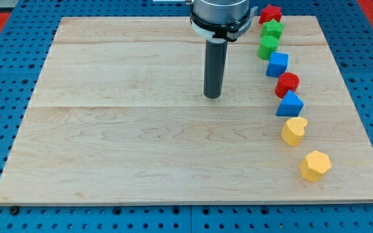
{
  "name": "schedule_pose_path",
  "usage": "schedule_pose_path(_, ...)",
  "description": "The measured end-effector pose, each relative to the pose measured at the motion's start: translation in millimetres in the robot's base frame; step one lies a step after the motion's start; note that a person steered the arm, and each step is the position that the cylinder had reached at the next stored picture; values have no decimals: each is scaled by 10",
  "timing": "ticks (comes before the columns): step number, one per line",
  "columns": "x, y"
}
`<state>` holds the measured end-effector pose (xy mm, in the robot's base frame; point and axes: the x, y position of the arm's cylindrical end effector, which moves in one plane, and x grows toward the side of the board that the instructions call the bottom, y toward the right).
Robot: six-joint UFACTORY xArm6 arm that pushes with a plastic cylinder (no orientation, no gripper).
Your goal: Place yourself at the bottom right corner
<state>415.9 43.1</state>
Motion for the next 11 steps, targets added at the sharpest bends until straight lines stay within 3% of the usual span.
schedule_pose_path(1,161,-17)
schedule_pose_path(2,744,-354)
schedule_pose_path(5,868,-461)
schedule_pose_path(6,1107,-517)
schedule_pose_path(8,2030,-453)
schedule_pose_path(11,2017,1019)
